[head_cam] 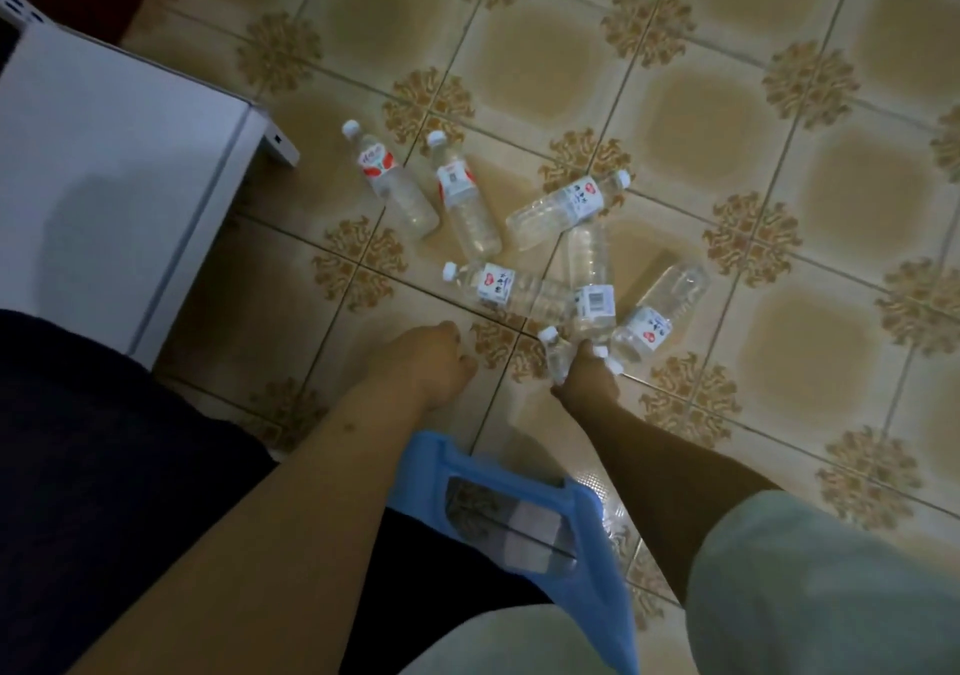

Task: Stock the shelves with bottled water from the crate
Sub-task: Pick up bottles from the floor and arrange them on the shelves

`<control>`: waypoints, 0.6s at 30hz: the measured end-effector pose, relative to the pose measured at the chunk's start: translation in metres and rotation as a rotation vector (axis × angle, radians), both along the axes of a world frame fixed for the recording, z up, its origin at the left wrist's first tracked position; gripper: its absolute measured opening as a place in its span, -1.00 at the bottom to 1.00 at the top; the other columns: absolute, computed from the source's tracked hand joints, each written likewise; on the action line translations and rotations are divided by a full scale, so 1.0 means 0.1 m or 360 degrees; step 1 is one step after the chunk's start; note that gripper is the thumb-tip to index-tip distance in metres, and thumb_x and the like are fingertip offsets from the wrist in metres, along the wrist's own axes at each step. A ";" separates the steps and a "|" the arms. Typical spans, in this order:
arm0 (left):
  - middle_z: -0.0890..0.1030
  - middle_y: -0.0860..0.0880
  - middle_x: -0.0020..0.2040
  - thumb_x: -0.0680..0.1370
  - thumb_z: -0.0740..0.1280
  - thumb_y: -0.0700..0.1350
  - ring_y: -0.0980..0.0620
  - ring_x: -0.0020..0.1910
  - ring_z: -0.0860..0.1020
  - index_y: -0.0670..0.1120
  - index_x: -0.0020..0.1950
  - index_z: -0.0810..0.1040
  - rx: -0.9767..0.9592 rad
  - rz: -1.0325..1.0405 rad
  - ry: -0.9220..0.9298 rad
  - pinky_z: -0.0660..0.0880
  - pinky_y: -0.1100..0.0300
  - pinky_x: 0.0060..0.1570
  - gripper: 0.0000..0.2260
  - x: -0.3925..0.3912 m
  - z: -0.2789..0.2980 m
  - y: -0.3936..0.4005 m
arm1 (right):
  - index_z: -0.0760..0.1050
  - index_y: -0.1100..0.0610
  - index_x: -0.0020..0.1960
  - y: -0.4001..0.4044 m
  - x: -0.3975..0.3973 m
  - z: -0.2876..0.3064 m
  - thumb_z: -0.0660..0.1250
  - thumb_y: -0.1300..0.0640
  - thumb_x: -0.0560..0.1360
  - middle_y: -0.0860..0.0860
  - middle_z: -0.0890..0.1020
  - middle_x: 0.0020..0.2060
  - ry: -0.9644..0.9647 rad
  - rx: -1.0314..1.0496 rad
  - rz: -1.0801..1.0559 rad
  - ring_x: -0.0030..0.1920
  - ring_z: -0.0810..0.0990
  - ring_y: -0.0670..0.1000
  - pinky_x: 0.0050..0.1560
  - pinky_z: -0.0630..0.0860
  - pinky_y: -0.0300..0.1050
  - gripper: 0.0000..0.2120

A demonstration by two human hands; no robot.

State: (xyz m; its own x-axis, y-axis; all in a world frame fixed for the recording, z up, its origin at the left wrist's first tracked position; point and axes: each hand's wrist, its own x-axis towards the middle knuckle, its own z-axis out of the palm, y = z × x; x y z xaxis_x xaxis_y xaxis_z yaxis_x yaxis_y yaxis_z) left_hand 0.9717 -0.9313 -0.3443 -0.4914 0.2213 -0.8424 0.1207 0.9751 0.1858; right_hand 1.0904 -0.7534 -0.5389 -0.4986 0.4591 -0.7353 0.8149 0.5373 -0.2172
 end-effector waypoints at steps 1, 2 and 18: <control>0.45 -0.15 0.37 0.64 0.18 0.04 -0.11 0.29 0.45 -0.13 0.46 0.33 0.0000 -0.0002 -0.0012 0.41 0.08 0.23 -0.56 0.00 -0.01 0.01 | 0.26 0.17 0.41 0.00 -0.03 0.00 0.38 0.11 0.49 0.20 0.53 0.20 -0.0001 -0.0006 -0.0034 0.19 0.54 0.23 0.14 0.48 0.05 -0.44; 0.44 -0.15 0.37 0.64 0.18 0.04 -0.11 0.30 0.44 -0.14 0.46 0.33 -0.0013 0.0003 -0.0053 0.40 0.09 0.23 -0.56 0.01 -0.01 0.01 | 0.27 0.15 0.42 0.01 -0.05 -0.02 0.38 0.11 0.49 0.19 0.53 0.22 0.0011 0.0001 -0.0034 0.20 0.53 0.21 0.15 0.46 0.02 -0.45; 0.42 -0.14 0.39 0.49 0.45 0.05 -0.12 0.30 0.46 -0.12 0.57 -0.02 0.0400 0.0554 -0.0178 0.44 0.10 0.15 -0.14 0.08 0.05 0.20 | 0.46 -0.09 0.10 -0.02 -0.86 1.29 0.54 -0.04 0.38 -0.15 0.62 -0.05 0.0791 -0.0948 -0.0601 -0.04 0.64 -0.08 0.00 0.64 -0.02 -0.63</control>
